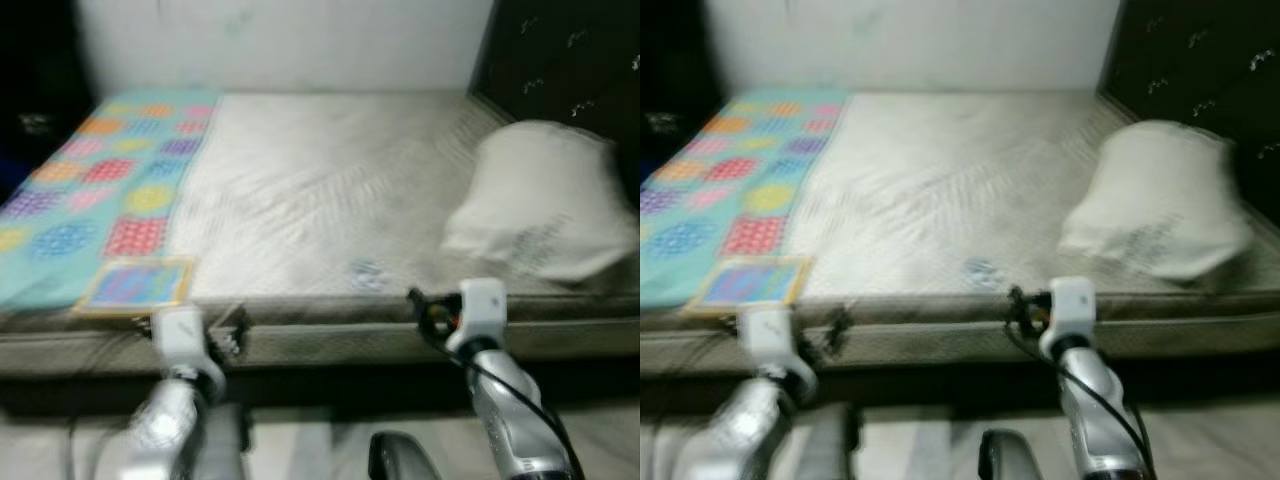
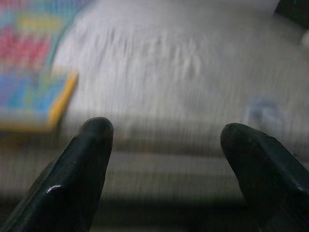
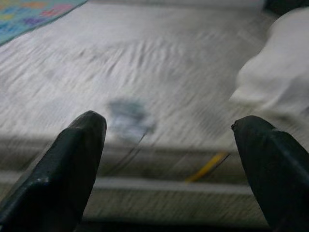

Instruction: Clean up the room

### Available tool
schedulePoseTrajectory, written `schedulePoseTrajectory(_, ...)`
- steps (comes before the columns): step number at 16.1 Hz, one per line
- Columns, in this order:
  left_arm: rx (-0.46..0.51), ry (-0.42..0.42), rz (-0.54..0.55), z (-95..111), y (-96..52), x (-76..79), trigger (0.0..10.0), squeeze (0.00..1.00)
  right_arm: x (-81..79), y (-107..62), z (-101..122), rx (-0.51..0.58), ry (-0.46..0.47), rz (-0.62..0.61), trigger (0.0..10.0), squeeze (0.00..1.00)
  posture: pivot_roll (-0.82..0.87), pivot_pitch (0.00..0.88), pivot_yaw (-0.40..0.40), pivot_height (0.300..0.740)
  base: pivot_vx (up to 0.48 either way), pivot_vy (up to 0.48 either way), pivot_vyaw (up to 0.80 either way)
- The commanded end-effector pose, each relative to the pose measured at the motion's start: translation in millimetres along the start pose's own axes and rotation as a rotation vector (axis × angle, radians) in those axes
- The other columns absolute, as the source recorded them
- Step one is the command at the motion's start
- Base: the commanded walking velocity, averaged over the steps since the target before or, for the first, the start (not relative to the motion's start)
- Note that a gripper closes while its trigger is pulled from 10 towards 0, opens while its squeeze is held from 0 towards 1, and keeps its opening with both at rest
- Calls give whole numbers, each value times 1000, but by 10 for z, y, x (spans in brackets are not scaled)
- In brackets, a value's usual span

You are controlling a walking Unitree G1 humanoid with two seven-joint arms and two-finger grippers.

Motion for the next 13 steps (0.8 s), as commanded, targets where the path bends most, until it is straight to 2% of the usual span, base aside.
schedulePoseTrajectory(1,54,32,17,173,37,-44,10000,0,-48,34,92,32,4,18,10000,0,-76,0,-24,570,0,0,0)
schedulePoseTrajectory(10,83,24,-5,220,44,-9,10000,0,-83,49,109,39,-6,39,10000,0,-78,0,-22,570,0,0,0)
schedulePoseTrajectory(13,91,21,-15,230,37,5,10000,0,-100,53,113,41,-10,49,10000,0,-77,0,-23,570,271,0,0)
Point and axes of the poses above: a point about 5 cm out from each wrist's last joint towards the gripper, its own y axis pointing out of the wrist towards the gripper, its own z axis along the axis of the wrist's last joint, x = y × z, the point moved 3 cm from there along y, pointing out of the wrist towards the gripper, and after that the axes turned 4 degrees about -y, right-handed, at the moved point
